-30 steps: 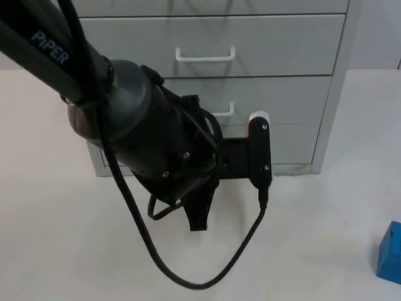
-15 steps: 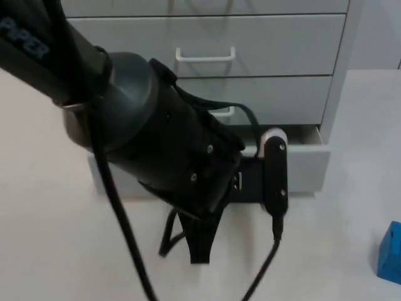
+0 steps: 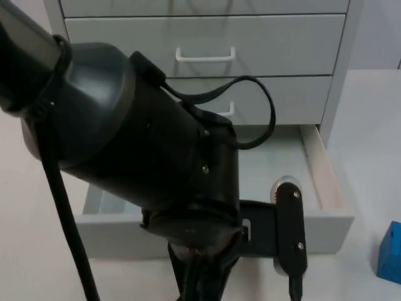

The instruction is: Open the drawer with the left hand, place the block into the drawer with the right hand, then close the drawer with the left hand.

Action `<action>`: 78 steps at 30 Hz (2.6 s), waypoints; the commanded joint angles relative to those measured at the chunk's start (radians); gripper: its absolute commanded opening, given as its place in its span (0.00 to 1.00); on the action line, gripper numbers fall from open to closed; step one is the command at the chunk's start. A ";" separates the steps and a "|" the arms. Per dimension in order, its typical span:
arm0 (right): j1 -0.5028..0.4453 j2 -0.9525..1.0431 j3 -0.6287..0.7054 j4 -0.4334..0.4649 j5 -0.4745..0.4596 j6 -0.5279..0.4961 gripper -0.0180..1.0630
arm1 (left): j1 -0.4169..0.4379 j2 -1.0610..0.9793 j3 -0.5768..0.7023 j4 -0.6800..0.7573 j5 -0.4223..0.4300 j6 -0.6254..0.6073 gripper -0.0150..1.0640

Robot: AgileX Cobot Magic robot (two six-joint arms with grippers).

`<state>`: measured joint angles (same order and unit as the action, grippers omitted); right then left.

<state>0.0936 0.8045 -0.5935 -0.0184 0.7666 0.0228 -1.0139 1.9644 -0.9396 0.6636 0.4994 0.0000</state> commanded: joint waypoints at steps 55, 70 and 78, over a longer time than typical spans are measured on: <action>-0.001 0.000 -0.003 -0.002 0.006 -0.005 0.99 | -0.015 -0.529 0.006 -0.282 0.151 0.118 0.64; -0.001 0.000 -0.003 0.002 0.018 -0.008 0.99 | 0.494 -0.583 0.006 -0.569 0.230 0.073 0.64; -0.001 0.000 -0.003 0.004 0.018 -0.008 0.99 | 0.785 -0.612 0.009 -0.785 0.257 0.070 0.64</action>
<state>0.0936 0.8045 -0.5935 -0.0165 0.7851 0.0228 -0.2474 1.3611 -0.9318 -0.0752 0.7486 0.0794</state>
